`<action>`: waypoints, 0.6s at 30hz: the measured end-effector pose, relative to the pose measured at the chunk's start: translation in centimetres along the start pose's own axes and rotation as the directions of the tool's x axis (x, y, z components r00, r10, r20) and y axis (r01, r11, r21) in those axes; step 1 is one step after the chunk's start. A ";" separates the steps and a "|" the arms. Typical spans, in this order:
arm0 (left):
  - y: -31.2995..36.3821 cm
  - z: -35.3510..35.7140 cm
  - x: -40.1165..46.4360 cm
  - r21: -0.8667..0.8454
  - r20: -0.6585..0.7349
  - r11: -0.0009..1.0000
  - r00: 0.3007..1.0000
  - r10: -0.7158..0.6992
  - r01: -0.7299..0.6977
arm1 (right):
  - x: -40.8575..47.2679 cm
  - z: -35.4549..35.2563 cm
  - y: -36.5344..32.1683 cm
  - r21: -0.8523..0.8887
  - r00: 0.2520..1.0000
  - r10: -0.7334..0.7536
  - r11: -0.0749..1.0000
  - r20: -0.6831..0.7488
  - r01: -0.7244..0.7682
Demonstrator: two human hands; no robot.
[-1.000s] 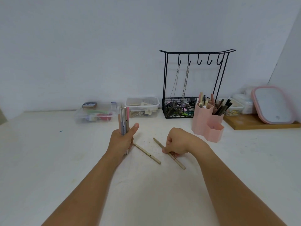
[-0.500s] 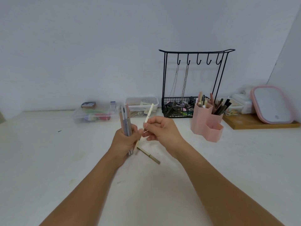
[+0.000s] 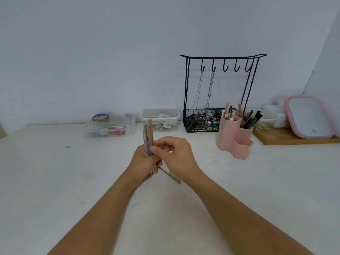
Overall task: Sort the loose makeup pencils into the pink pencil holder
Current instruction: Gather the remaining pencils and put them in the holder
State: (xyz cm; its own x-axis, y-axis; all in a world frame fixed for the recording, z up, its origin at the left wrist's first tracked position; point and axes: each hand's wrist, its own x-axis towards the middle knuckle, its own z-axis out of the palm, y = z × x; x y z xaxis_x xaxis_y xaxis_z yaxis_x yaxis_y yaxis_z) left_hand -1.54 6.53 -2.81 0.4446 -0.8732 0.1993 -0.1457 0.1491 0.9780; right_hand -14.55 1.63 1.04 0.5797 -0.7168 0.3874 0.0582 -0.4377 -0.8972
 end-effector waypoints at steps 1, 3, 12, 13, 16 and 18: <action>0.2 0.1 0.0 -0.015 -0.032 1.000 1.000 -0.001 0.001 | 0.1 -0.1 0.0 -0.040 0.999 -0.002 0.999 -0.051 0.000; 0.5 0.0 0.0 -0.063 -0.132 0.998 0.991 0.001 -0.009 | 0.6 -0.7 0.2 -0.118 0.984 0.009 0.993 -0.178 -0.030; 1.4 -1.1 0.3 -0.190 -0.376 0.981 0.921 -0.102 0.031 | 0.1 -1.0 1.6 -0.633 0.966 0.253 0.758 0.061 -0.158; 1.4 -1.1 0.4 -0.237 -0.377 0.970 0.916 -0.136 0.047 | 0.1 -0.9 1.6 -0.669 0.964 0.257 0.729 0.073 -0.144; 1.2 -1.3 0.6 -0.288 -0.383 0.955 0.906 -0.178 0.066 | 0.1 -1.2 1.6 -0.718 0.953 0.280 0.687 0.116 -0.114; 0.9 -1.3 0.7 -0.235 -0.381 0.969 0.910 -0.166 0.079 | 0.4 -1.5 1.7 -0.751 0.950 0.294 0.650 0.105 -0.118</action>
State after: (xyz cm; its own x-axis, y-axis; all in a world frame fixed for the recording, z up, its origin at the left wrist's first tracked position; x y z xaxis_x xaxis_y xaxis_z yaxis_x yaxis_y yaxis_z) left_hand -0.22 6.66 -1.68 0.7652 -0.6424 0.0420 0.1015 0.1847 0.9775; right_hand -15.47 -0.22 -0.03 0.6531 -0.7528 0.0816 -0.6410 -0.6070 -0.4697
